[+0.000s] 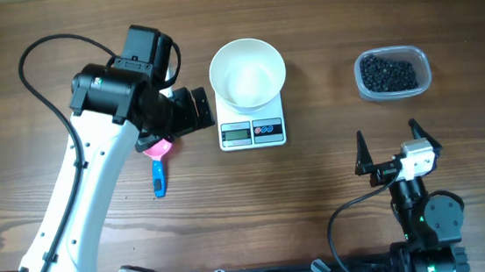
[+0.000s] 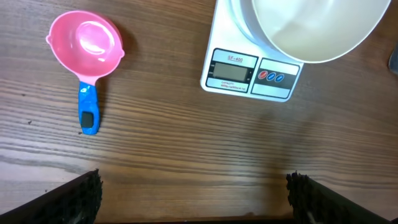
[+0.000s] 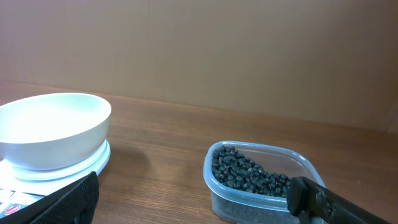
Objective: Scoop item into bowl and weigh 150g on scale
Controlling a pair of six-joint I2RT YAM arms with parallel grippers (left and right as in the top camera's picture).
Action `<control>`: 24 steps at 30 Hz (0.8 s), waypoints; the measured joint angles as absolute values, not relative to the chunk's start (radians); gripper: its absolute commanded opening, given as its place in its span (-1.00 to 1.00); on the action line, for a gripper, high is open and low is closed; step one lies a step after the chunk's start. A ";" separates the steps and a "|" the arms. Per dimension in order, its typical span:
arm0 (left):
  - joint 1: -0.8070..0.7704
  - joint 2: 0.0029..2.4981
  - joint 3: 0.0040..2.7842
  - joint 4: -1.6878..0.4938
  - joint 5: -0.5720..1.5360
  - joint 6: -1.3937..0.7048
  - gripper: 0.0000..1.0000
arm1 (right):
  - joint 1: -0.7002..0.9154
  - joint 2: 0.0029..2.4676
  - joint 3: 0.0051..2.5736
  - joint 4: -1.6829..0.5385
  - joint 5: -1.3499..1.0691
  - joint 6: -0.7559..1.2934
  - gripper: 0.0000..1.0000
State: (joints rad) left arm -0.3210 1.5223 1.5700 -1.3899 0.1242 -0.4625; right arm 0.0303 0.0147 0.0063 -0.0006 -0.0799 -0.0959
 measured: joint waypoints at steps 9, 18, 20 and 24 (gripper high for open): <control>-0.321 1.522 1.467 -1.341 0.120 -0.463 1.00 | 0.030 0.015 0.006 -0.001 -0.080 -0.096 0.99; -0.318 1.522 1.426 -1.300 0.120 -0.470 1.00 | 0.030 0.014 0.006 -0.001 -0.080 -0.096 0.99; -0.318 1.522 1.426 -1.294 0.120 -0.470 1.00 | 0.030 0.014 0.006 -0.001 -0.080 -0.096 0.99; -0.318 1.522 1.426 -1.289 0.120 -0.470 1.00 | 0.030 0.014 0.006 -0.001 -0.080 -0.096 0.99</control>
State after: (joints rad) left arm -0.3176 1.5223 1.4258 -1.2888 0.1196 -0.4698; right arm 0.0303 0.0143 0.0063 -0.0006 -0.0803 -0.0959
